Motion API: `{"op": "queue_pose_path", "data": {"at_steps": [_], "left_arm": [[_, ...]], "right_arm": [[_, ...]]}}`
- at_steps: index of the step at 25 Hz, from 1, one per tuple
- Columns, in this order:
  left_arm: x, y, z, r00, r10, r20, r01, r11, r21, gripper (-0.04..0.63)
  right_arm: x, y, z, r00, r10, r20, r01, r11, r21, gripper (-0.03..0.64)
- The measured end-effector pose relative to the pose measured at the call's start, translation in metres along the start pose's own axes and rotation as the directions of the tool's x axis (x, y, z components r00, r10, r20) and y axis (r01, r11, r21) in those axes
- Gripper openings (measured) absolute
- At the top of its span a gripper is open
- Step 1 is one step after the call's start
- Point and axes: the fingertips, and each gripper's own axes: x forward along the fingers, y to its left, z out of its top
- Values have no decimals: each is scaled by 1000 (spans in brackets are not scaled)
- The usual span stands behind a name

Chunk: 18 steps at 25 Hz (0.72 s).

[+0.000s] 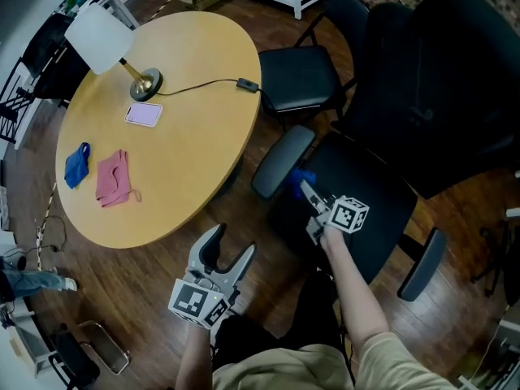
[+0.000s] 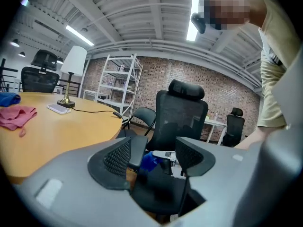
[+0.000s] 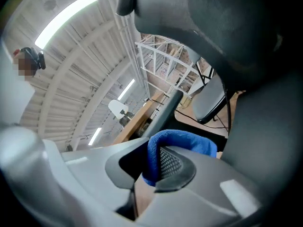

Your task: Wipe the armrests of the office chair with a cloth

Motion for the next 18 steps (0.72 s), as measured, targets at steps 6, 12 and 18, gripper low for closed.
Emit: {"op": "queue_pose_path", "data": {"at_steps": [6,12,18], "left_arm": [[5,-33,85,1000,12,18,-11,997,-77,287],[29,-70,214,987,-9,158,10,1000,-2,282],[58,-75,289,955,-134,265,130,991,31,273]], "right_arm": [[-102,133,79,996,89,-24,-90,995,-50,21],[-165,258,223,962,270,49,-258,951,-171,21],[-167,330,313,970,201,139,-117,881,-458,26]]}}
